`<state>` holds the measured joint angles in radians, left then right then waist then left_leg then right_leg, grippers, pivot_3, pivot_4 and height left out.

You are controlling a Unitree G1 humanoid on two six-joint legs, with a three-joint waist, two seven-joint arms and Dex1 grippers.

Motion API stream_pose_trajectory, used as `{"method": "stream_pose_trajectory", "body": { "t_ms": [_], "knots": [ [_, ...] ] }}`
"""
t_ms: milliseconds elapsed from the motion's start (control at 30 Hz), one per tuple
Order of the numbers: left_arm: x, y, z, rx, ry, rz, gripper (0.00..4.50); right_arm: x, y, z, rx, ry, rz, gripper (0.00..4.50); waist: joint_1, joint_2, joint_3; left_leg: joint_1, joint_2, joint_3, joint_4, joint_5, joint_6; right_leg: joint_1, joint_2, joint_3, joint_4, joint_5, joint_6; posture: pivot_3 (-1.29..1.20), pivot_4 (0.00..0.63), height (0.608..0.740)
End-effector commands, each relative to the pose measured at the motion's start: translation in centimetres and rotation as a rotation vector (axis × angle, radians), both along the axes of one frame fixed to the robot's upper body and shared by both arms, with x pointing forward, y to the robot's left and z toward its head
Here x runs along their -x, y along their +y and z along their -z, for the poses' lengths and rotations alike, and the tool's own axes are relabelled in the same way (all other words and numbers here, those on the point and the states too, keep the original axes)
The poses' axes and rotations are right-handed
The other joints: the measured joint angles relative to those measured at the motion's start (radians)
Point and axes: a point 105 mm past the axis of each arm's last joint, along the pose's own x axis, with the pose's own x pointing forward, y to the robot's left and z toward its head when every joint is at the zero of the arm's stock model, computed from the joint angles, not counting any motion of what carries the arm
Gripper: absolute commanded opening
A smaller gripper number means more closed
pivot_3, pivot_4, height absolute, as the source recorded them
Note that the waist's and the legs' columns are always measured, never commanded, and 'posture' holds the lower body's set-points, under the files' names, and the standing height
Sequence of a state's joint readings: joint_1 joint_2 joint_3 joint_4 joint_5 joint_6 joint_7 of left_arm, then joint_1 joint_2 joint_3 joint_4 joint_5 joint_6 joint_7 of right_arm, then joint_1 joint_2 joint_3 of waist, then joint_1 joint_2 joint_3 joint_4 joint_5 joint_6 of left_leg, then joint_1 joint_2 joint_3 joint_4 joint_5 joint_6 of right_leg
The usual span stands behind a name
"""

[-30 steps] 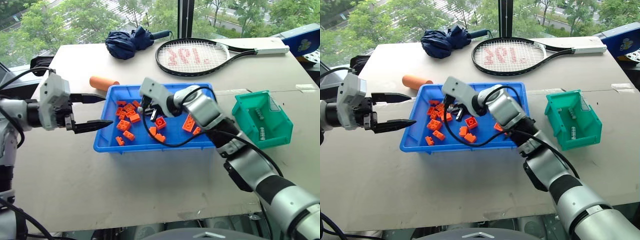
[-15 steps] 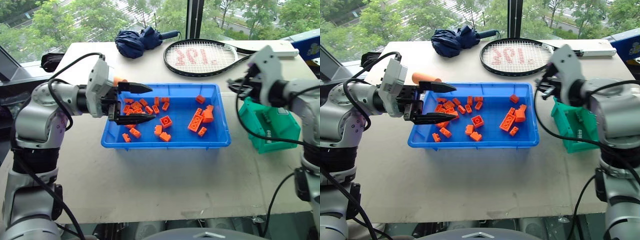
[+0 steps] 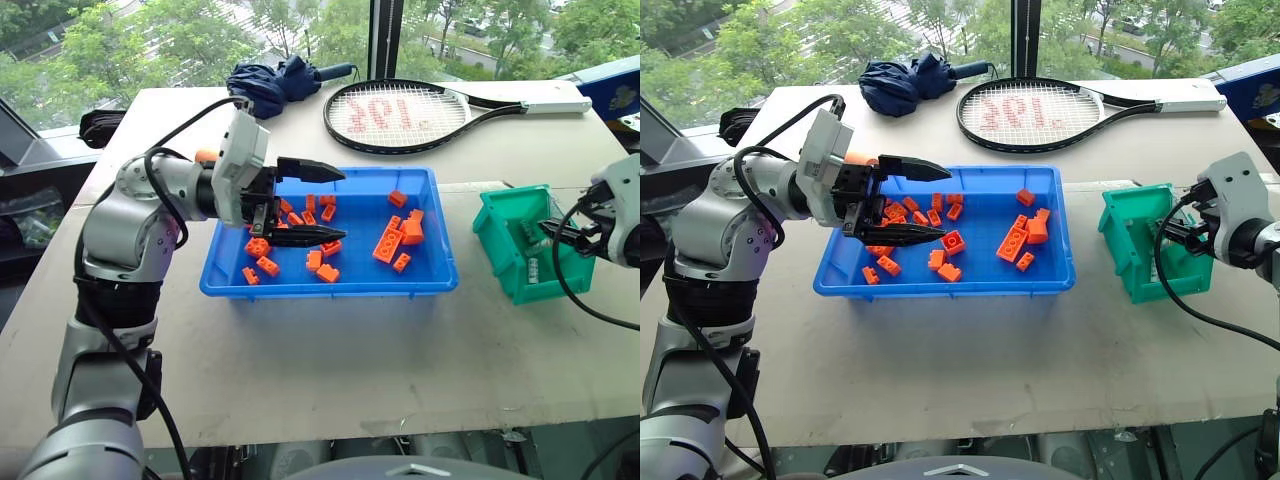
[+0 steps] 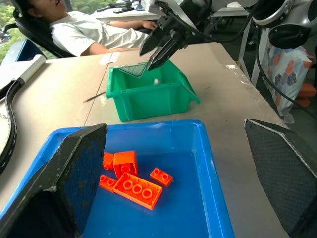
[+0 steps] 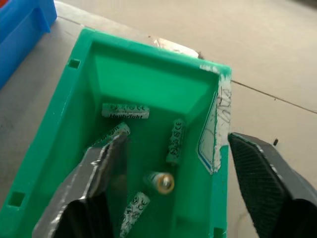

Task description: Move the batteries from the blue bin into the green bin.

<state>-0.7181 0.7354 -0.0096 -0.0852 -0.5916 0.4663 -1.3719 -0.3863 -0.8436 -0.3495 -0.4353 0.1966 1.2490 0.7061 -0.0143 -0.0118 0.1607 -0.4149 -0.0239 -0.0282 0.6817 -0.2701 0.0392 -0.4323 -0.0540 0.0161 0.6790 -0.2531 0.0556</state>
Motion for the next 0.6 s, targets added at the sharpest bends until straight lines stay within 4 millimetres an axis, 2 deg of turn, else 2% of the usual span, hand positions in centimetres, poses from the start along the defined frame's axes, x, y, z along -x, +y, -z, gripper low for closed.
{"method": "stream_pose_trajectory", "body": {
  "t_ms": [33, 200, 267, 333, 533, 600],
  "knots": [
    [0.2, 0.8, 0.0, -0.006, -0.013, -0.014, 4.50, 0.3, -0.2, -2.1, -0.006, -0.086, -0.013, 4.44, 0.001, 0.000, 0.000, 0.000, 0.000, 0.000, 0.000, 0.000, 0.000, 0.000, 0.000, 0.000, 0.000, 0.000, 0.000, 0.00, 0.150, 0.740],
    [1.1, 1.5, 0.9, -0.017, 0.004, -0.065, 4.50, 1.6, 3.3, -2.0, -0.108, -0.155, -0.220, 4.44, 0.001, 0.000, 0.000, 0.000, 0.000, -0.001, 0.000, 0.000, 0.000, 0.001, 0.000, 0.000, -0.001, 0.000, 0.000, 0.00, 0.150, 0.740],
    [1.6, 2.6, 1.7, -0.022, 0.033, -0.135, 4.50, 3.2, 5.0, -1.5, -0.221, -0.199, -0.338, 4.44, 0.001, 0.000, 0.000, -0.001, 0.001, -0.002, 0.000, 0.000, 0.000, 0.001, 0.000, 0.001, -0.001, 0.000, 0.000, 0.00, 0.150, 0.740],
    [2.2, 4.0, 2.8, -0.021, 0.063, -0.223, 4.50, 5.1, 5.8, -0.1, -0.299, -0.223, -0.407, 4.44, 0.001, 0.000, 0.000, -0.001, 0.002, -0.003, 0.000, -0.001, 0.001, 0.001, 0.000, 0.001, -0.002, 0.000, 0.000, 0.00, 0.150, 0.740],
    [5.6, 6.7, 6.6, 0.079, 0.191, -0.357, 4.50, 9.9, 4.5, 6.1, -0.308, -0.133, -0.430, 4.44, 0.009, 0.001, -0.001, 0.001, 0.001, -0.003, 0.000, -0.001, 0.002, 0.005, -0.007, 0.000, -0.003, 0.000, 0.000, 0.00, 0.150, 0.740],
    [6.7, 7.6, 8.7, 0.048, 0.231, -0.407, 4.50, 11.5, 3.9, 7.1, -0.345, -0.164, -0.476, 4.44, 0.009, 0.001, 0.000, 0.009, 0.001, -0.004, 0.000, -0.002, 0.003, 0.014, -0.008, -0.001, -0.005, 0.000, 0.000, 0.00, 0.150, 0.740]
  ]
}}
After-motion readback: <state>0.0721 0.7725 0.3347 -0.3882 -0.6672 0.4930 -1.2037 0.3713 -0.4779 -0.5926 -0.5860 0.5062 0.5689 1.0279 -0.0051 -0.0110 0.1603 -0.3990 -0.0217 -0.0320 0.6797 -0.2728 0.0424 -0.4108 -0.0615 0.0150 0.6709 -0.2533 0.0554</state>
